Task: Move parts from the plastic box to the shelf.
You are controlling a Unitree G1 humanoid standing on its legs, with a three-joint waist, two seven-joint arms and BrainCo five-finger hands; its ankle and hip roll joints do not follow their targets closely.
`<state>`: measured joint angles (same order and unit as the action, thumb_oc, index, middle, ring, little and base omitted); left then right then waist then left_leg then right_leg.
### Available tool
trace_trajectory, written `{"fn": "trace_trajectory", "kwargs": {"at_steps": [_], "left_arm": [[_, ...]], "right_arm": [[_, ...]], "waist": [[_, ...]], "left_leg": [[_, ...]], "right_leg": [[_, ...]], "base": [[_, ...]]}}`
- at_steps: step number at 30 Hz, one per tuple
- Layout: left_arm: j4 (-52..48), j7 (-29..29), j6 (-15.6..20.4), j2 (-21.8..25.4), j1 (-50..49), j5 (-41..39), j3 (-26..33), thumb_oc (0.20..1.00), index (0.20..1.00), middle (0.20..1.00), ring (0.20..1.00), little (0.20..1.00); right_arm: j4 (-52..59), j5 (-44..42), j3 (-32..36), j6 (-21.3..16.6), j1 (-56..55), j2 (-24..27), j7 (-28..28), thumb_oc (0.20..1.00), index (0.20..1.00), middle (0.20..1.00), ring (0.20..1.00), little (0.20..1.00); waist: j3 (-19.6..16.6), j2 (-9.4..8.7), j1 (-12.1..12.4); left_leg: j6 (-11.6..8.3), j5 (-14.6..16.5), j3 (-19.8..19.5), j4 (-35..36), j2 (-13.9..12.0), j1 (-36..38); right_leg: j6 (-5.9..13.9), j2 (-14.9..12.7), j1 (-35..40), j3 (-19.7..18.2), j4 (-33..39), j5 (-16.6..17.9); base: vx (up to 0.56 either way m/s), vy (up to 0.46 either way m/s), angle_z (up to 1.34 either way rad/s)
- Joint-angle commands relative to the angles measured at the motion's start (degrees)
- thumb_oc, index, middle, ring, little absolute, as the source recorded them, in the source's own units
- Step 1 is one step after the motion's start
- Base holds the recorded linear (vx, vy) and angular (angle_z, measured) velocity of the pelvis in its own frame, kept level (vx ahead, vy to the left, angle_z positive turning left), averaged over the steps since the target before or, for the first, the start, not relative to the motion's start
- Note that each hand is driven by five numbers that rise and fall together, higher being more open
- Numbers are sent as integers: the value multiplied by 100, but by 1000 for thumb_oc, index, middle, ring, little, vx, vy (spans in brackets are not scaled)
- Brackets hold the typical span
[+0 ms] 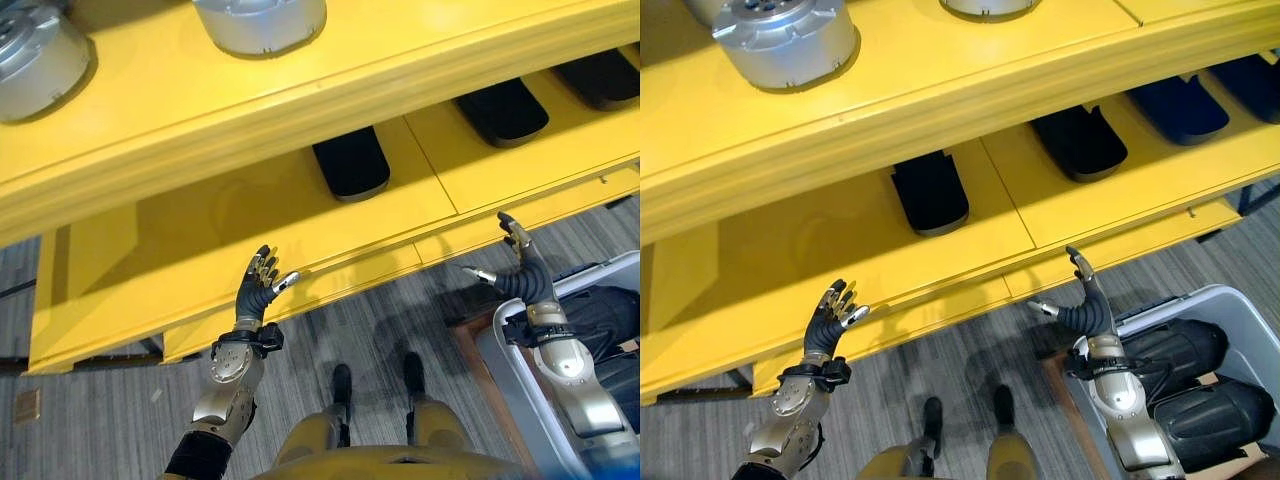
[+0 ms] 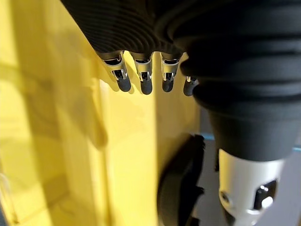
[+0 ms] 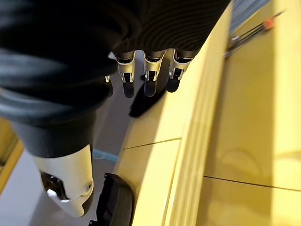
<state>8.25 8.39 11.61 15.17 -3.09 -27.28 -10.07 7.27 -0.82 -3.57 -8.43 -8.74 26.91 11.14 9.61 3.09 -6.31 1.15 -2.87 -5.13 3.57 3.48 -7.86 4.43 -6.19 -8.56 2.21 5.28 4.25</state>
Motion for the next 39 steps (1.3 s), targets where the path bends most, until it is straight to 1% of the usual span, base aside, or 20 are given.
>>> {"fn": "trace_trajectory", "kwargs": {"at_steps": [1,7,17,18,19,20,21,22,23,24,25,26,27,28,30,32,34,35,36,39], "left_arm": [[-183,-125,288,322,-55,173,257,1000,1000,1000,1000,1000],[-179,-140,265,438,-209,166,381,1000,1000,1000,1000,1000],[-258,-115,237,646,-82,354,337,1000,1000,1000,1000,1000],[-223,-43,269,754,174,447,276,1000,1000,1000,1000,1000],[-180,62,305,810,302,501,279,1000,1000,1000,1000,1000],[-173,63,308,812,311,502,281,1000,1000,1000,1000,1000],[-129,229,339,905,324,481,414,1000,1000,1000,1000,1000],[-147,366,370,939,260,444,547,1000,1000,1000,1000,1000],[-150,367,368,944,263,444,553,1000,1000,1000,1000,1000],[-173,421,351,903,-8,360,804,1000,1000,1000,1000,1000],[-169,437,344,868,-102,344,876,1000,1000,1000,1000,1000],[-36,450,318,793,-104,319,948,1000,1000,1000,1000,1000],[-17,488,300,755,-132,304,1000,1000,1000,1000,1000,1000],[-20,488,298,753,-132,305,1003,1000,1000,1000,1000,1000],[117,508,259,652,-230,191,1090,1000,1000,1000,1000,1000],[152,470,252,620,-264,169,1087,1000,1000,1000,1000,1000],[135,379,202,555,-413,147,1099,1000,1000,1000,1000,1000],[133,377,202,552,-420,147,1096,1000,1000,1000,1000,1000],[103,292,170,541,-446,183,1025,1000,1000,1000,1000,1000],[137,249,153,540,-353,235,952,1000,1000,1000,1000,1000]], "right_arm": [[68,-30,-110,-350,451,-75,-84,1000,1000,1000,1000,1000],[48,-260,-258,-272,313,-197,-384,1000,1000,1000,1000,1000],[155,-309,-385,-219,218,-218,-556,1000,1000,1000,1000,1000],[182,-340,-417,-233,268,-225,-545,1000,1000,1000,1000,1000],[204,-360,-475,-238,357,-221,-541,1000,1000,1000,1000,1000],[203,-360,-477,-237,365,-224,-540,1000,1000,1000,1000,1000],[236,-349,-648,-230,630,-282,-503,1000,1000,1000,1000,1000],[252,-323,-779,-221,839,-328,-477,1000,1000,1000,1000,1000],[246,-321,-784,-222,851,-334,-474,1000,1000,1000,1000,1000],[241,-360,-976,-239,1091,-374,-446,1000,1000,1000,1000,1000],[275,-371,-1035,-241,1139,-366,-479,1000,1000,1000,1000,1000],[296,-336,-999,-224,1185,-336,-531,1000,1000,1000,1000,1000],[301,-330,-996,-208,1232,-324,-531,1000,1000,1000,1000,1000],[300,-330,-998,-207,1236,-323,-531,1000,1000,1000,1000,1000],[298,-375,-957,-194,1199,-322,-496,1000,1000,1000,1000,1000],[298,-376,-955,-174,1151,-332,-529,1000,1000,1000,1000,1000],[362,-458,-781,-183,900,-233,-586,1000,1000,1000,1000,1000],[375,-461,-776,-178,885,-228,-590,1000,1000,1000,1000,1000],[409,-455,-649,-182,737,-161,-613,1000,1000,1000,1000,1000],[362,-465,-530,-184,626,-113,-588,1000,1000,1000,1000,1000]], "waist": [[-306,-279,281],[-389,-391,260],[-313,-479,101],[-211,-560,9],[-161,-655,-5],[-176,-660,15],[-158,-768,91],[-156,-795,378],[-159,-804,374],[-217,-793,770],[-210,-829,872],[-180,-923,915],[-148,-946,963],[-147,-948,963],[-86,-1026,978],[-68,-1084,937],[-67,-1099,821],[-69,-1094,821],[-61,-1037,740],[-43,-921,612]], "left_leg": [[-6,-118,-56,13,227,-219],[110,13,294,143,155,-8],[255,153,474,143,155,94],[265,135,582,143,142,-15],[265,111,756,141,92,-222],[266,112,779,140,89,-243],[241,122,1102,112,-90,-485],[192,135,1337,86,-259,-549],[189,118,1339,89,-257,-563],[73,236,1618,92,-477,-523],[43,224,1821,92,-567,-491],[6,230,1879,109,-602,-439],[-8,218,1894,107,-615,-441],[-6,216,1898,108,-612,-440],[-52,219,1949,99,-655,-436],[-69,223,1992,110,-637,-362],[-190,133,2024,109,-778,-260],[-196,130,2021,110,-782,-255],[-282,83,2036,114,-916,-159],[-399,-40,2041,129,-1068,-112]], "right_leg": [[-29,441,213,-127,-240,-318],[59,464,197,-507,-221,-233],[167,552,-73,-889,-686,-291],[232,612,-285,-1104,-653,-138],[334,644,-490,-1271,-395,178],[337,646,-507,-1295,-374,201],[491,605,-743,-1111,-265,472],[477,412,-703,-133,-320,337],[474,410,-723,-134,-328,343],[500,-26,-190,1424,-435,4],[490,-153,-65,1580,-544,-36],[486,-253,-39,1305,-475,52],[537,-389,-54,1307,-408,188],[541,-392,-52,1304,-398,197],[651,-672,-53,1371,-202,480],[680,-649,-59,1349,-127,537],[630,-537,-93,1358,-170,429],[626,-533,-87,1362,-172,424],[560,-447,-59,1454,-289,193],[433,-324,-91,1483,-482,-70]], "base": [[60,77,-33],[57,99,-44],[10,89,-28],[-141,117,-39],[-142,117,-72],[-176,53,-98],[-154,31,-100],[-160,27,-103],[-6,28,-180],[34,1,-263],[28,-53,-296],[-47,-106,-206],[-37,-96,-75],[-48,-103,21],[-43,-170,26],[14,-205,-7],[46,-256,-18],[50,-218,-43],[32,-220,-47],[10,-211,-24]]}}
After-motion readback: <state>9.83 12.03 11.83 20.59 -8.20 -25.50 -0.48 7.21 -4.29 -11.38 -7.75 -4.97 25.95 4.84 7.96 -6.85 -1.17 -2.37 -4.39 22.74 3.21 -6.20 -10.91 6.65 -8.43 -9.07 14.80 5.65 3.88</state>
